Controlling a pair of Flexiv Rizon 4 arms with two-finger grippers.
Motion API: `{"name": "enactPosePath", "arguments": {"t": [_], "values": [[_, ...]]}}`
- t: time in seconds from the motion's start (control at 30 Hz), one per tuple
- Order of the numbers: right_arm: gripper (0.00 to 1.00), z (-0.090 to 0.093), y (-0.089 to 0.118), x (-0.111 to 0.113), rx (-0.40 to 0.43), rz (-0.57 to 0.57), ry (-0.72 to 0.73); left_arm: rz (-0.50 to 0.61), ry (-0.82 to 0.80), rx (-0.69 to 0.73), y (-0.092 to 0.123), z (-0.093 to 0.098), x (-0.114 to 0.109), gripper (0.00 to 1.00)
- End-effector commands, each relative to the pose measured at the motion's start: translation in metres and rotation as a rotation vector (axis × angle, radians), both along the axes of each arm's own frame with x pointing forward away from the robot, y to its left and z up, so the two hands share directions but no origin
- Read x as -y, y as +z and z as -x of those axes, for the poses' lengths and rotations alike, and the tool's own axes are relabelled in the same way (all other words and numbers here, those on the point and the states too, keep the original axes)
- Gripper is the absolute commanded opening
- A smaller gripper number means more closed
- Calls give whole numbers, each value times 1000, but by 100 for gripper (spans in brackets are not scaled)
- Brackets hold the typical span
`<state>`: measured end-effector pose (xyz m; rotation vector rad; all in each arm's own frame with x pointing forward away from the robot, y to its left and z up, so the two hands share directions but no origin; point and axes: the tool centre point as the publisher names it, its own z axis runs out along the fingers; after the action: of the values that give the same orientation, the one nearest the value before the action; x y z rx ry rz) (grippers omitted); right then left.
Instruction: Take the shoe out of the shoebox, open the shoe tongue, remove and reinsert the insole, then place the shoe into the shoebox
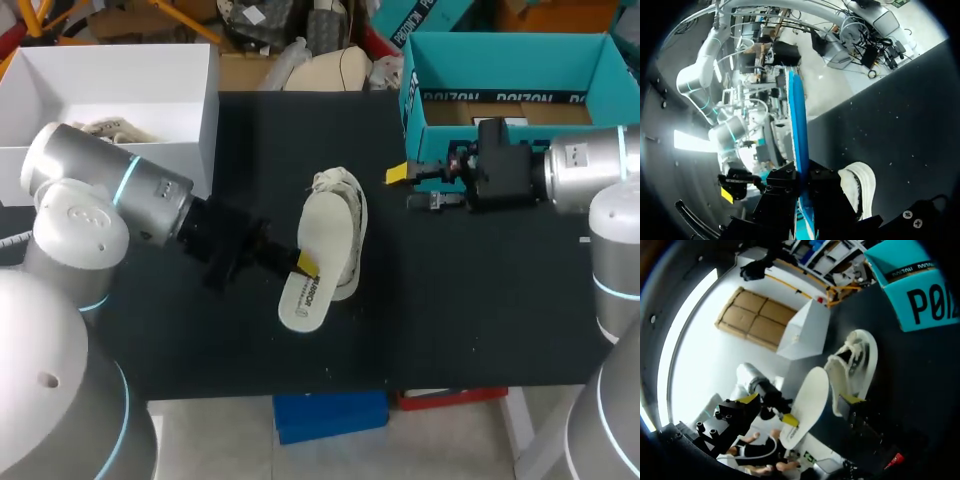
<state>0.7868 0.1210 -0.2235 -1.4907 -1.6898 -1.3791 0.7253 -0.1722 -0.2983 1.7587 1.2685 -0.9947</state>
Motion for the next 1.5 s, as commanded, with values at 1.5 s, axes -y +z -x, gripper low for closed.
{"name": "enactPosePath", "arguments": {"t": [1.5], "values": [[100, 84, -9, 46, 43, 370, -16, -181, -212, -502, -13, 31, 0, 0]]}}
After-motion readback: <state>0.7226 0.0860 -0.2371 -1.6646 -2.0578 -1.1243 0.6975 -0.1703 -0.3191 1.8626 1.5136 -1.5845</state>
